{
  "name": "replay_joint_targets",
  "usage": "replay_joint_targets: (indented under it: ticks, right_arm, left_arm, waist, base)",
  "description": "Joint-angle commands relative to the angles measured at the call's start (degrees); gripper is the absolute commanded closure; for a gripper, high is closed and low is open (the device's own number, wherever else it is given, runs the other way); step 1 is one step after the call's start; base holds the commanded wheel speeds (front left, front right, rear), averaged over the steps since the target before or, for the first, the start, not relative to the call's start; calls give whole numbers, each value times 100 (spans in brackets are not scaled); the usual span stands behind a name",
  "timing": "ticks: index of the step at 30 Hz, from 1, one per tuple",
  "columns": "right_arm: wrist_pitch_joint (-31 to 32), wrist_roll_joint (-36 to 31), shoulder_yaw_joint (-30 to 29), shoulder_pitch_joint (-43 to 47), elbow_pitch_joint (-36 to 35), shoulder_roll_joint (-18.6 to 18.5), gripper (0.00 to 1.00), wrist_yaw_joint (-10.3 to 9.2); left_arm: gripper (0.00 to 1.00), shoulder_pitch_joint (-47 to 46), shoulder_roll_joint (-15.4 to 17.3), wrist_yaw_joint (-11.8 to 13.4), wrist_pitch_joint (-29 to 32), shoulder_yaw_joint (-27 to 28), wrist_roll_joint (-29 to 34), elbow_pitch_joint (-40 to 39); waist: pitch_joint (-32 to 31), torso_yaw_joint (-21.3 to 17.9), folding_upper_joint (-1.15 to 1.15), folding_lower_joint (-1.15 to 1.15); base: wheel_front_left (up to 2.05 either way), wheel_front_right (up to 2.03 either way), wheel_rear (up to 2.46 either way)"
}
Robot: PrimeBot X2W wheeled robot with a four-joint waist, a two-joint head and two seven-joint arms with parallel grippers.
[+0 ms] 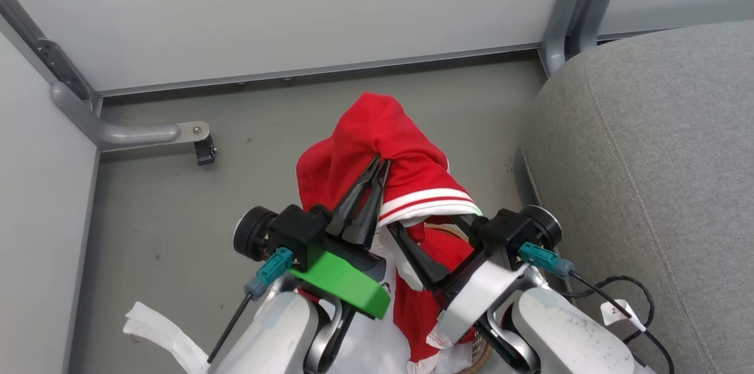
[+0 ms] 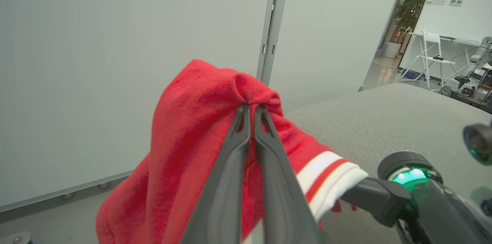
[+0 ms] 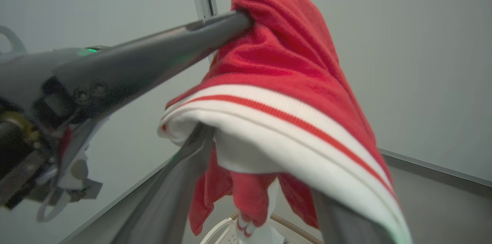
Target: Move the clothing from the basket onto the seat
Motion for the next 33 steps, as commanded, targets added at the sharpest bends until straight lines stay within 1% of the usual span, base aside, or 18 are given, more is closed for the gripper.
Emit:
replay_joint_targets:
  ticks: [1,2,3,10,14,15,16,17,22,27,33]
  right_arm:
    - [-11,43,-35,-71,-18,22,21,-10]
    - [-11,47,-56,-69,-31,52,65,-10]
    - [-11,59,-100,-47,-38,78,100,-10]
    - [-11,-91,-383,127,-66,153,100,-10]
    - [-11,-241,-504,202,-151,151,100,-10]
    - [-11,-274,-538,224,-202,156,100,-10]
    - [-11,-306,-551,244,-239,163,100,-10]
    - [-12,-332,-583,279,-284,161,100,-10]
    - [-12,-454,-693,360,-562,167,100,-10]
    - [-12,-566,-863,420,-827,175,100,-10]
    - [-12,-586,-993,456,-943,184,100,-9]
  left_arm:
    - [100,106,9,-1,-21,-56,-48,18]
    - [100,115,10,-4,-21,-110,-65,31]
    - [100,132,10,-1,-21,-153,-76,40]
    - [100,177,10,38,-20,-219,-118,105]
    - [100,180,10,65,-19,-156,-18,101]
    - [66,190,10,80,-19,-132,13,95]
    - [26,197,10,78,-19,-129,38,98]
    - [0,205,10,79,-15,-116,61,106]
    - [0,234,11,94,-13,43,221,147]
    - [0,245,11,60,-13,223,355,233]
    - [0,135,14,-7,-13,339,521,323]
  waist:
    - [-36,44,0,0]
    - [-46,57,0,0]
    - [-56,66,0,0]
    - [-87,45,0,0]
    - [-93,-67,0,0]
    - [-98,-123,0,0]
    - [-96,-175,0,0]
    - [-96,-258,0,0]
    - [-62,-766,0,0]
    - [48,-1471,0,0]
    - [210,-2269,0,0]
  base:
    - [0,0,0]
    - [0,0,0]
    - [0,0,0]
    - [0,0,0]
    - [0,0,0]
    - [0,0,0]
    - [0,0,0]
    - [0,0,0]
    - [0,0,0]
    - [0,0,0]
    - [0,0,0]
